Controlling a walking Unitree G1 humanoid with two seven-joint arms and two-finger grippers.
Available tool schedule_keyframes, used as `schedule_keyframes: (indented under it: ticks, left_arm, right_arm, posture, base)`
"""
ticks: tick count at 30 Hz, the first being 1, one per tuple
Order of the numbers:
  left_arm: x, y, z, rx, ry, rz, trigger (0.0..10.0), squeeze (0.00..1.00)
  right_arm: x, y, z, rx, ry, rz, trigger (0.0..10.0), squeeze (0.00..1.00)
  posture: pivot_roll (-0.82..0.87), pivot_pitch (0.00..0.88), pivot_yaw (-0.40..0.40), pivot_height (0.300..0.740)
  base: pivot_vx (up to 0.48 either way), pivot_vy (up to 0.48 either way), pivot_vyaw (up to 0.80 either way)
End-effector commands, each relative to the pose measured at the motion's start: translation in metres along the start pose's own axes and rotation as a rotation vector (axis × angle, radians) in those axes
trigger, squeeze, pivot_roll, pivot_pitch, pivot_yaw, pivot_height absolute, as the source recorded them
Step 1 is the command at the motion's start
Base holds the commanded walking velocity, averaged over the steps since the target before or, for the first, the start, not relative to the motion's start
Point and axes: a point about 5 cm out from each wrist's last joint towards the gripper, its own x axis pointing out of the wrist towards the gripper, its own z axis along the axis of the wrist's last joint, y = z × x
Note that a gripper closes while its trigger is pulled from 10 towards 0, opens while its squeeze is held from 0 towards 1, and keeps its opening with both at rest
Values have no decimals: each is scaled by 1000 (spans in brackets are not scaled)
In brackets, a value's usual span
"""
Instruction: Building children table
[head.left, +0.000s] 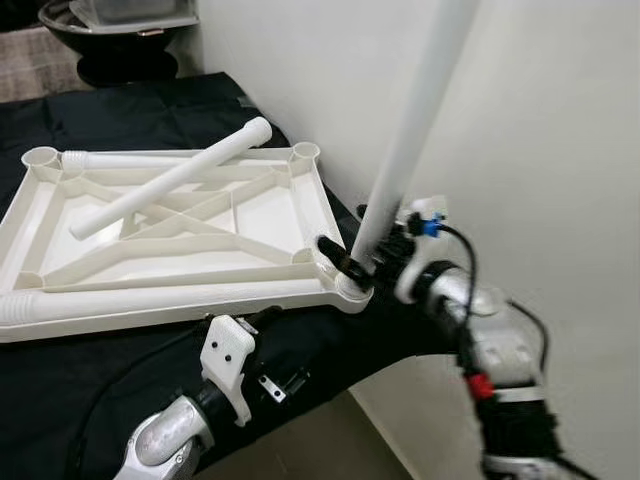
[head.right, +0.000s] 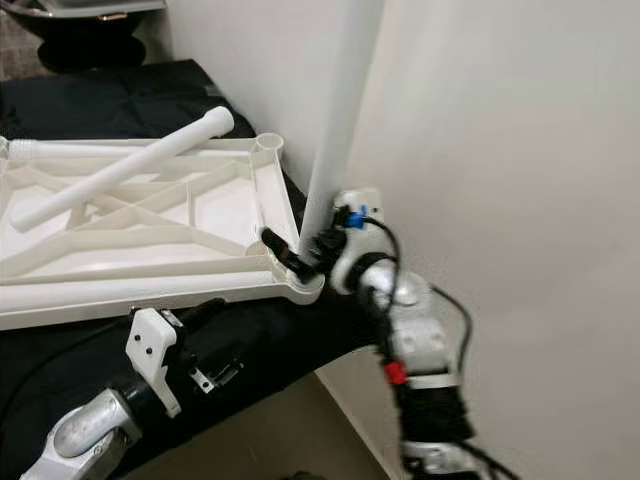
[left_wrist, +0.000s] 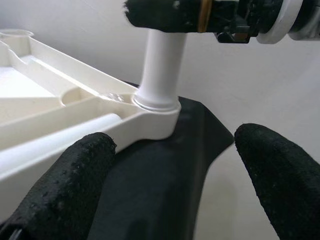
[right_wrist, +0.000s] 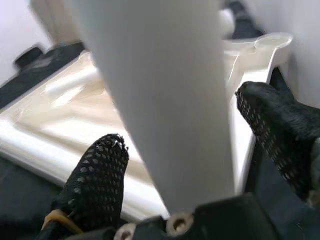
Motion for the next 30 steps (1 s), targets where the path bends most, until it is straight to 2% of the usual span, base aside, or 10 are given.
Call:
schedule_keyframes:
  ticks: [1,4,9,10,12,20,26,27,28,30]
  left_arm:
    - [-1,-4,3,-7,-19,-17,10000,0]
    - [-5,-10,5,-12,-21,-22,10000,0]
    - [-7,-14,7,-17,-22,-24,10000,0]
    - [-9,-16,8,-20,-22,-26,10000,0]
    - [-13,-20,11,-26,-22,-27,10000,0]
    - [-17,-24,13,-37,-21,-33,10000,0]
    - [-18,-25,15,-40,-22,-34,10000,0]
    - [-18,-26,15,-41,-22,-33,10000,0]
    - [-18,-26,16,-41,-22,-32,10000,0]
    - [-18,-26,16,-42,-22,-32,10000,0]
  right_arm:
    - [-3,-9,4,-15,-20,42,10000,1000]
    - [-13,-42,16,-41,-4,102,10000,1000]
    - [-13,-60,31,-39,-39,89,10000,992]
    - [-12,-68,41,-38,-67,88,10000,0]
    - [-12,-74,56,-33,-100,175,10000,0]
    - [-14,-77,63,-58,-84,339,10000,0]
    - [-18,-80,67,-45,-103,376,10000,0]
    - [-20,-82,68,-34,-117,388,8235,0]
    - [-21,-84,68,-25,-127,396,510,0]
    - [-21,-85,67,-17,-136,396,0,0]
  posture:
    - [17,94,-114,740]
    - [38,120,-117,740]
    - [47,137,-119,740]
    - [57,150,-122,740]
    - [70,172,-121,740]
    - [78,192,-126,740]
    - [78,199,-127,740]
    - [79,200,-128,740]
    - [77,199,-127,740]
    - [77,199,-127,740]
  base:
    - [0,0,0]
    - [0,0,0]
    - [0,0,0]
    - [0,0,0]
    - [0,0,0]
    - [0,0,0]
    - [0,0,0]
    - [0,0,0]
    - [0,0,0]
    - [0,0,0]
